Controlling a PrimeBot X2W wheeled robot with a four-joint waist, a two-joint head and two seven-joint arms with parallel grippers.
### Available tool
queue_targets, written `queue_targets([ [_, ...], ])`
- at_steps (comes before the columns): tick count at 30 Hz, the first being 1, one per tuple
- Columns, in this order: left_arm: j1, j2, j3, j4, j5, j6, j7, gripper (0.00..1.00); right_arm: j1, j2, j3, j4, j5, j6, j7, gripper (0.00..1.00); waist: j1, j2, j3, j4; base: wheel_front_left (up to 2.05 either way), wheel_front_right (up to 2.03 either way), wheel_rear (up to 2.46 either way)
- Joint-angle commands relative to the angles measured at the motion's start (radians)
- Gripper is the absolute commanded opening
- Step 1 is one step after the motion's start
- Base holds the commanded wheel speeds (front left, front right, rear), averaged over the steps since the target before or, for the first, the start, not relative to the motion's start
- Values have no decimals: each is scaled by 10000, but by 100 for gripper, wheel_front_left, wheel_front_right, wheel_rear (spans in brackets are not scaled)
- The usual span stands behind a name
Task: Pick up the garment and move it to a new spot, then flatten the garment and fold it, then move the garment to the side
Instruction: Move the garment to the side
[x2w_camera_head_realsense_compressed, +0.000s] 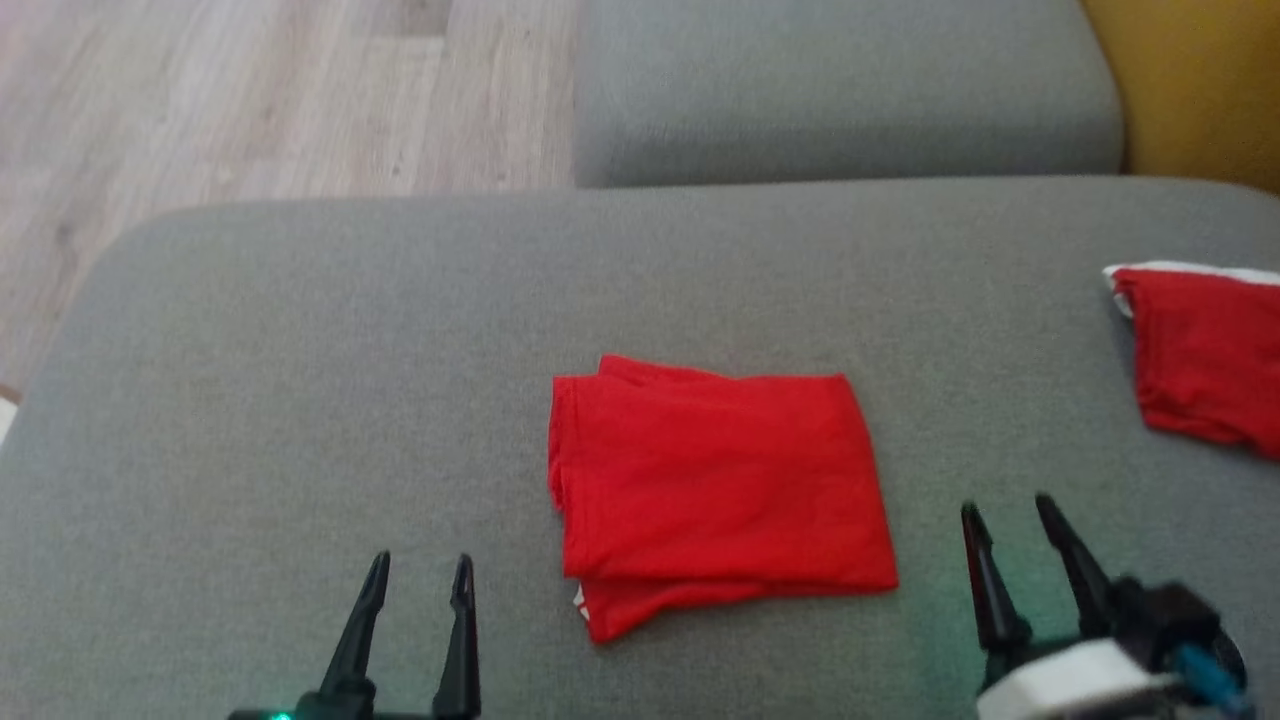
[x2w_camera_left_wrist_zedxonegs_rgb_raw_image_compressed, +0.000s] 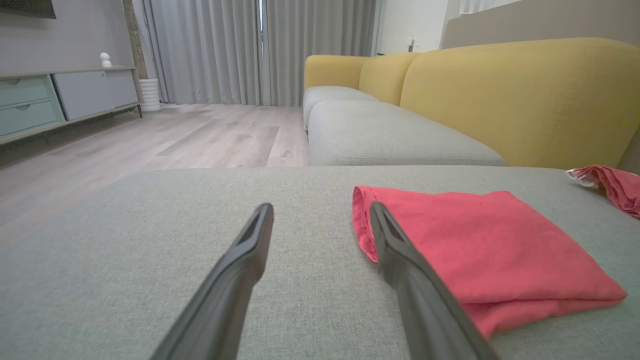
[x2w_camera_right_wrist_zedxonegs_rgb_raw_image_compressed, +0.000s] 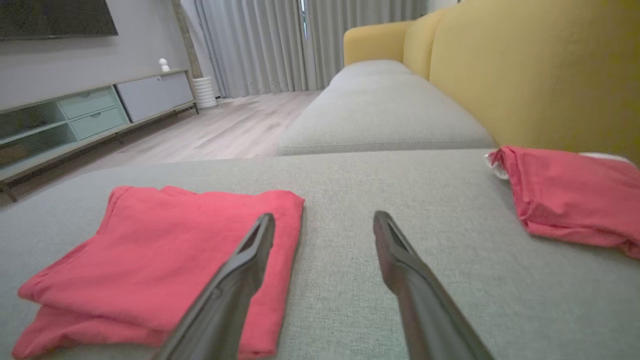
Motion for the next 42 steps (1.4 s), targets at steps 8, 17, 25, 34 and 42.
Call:
queue_targets([
  [8,-1246,-85,-184,-364,156,41,-95,100,-2430,-834,1061,1325,2278,-7,988,100,-1,0,1340,159,0,0,0],
  [17,-1878,-85,-623,-170,116,127,-95,100,-3778,-1342,2523,2197,5716,-7,4240,100,-1,0,1897,375,0,0,0],
  [25,-1979,-85,-592,-168,31,300,-95,100,-3813,-1545,2943,1887,7137,-7,4645,0,-1,0,1933,427,0,0,0],
  [34,-2035,-85,-243,-693,-688,550,-95,100,-4884,-3094,2550,1380,6522,-7,4426,0,-1,0,2345,-360,0,0,0],
  [42,-2457,-85,-191,-944,-1017,-82,-95,100,-6488,-4233,1918,1127,5802,-7,4764,0,-1,0,3055,-1128,0,0,0],
])
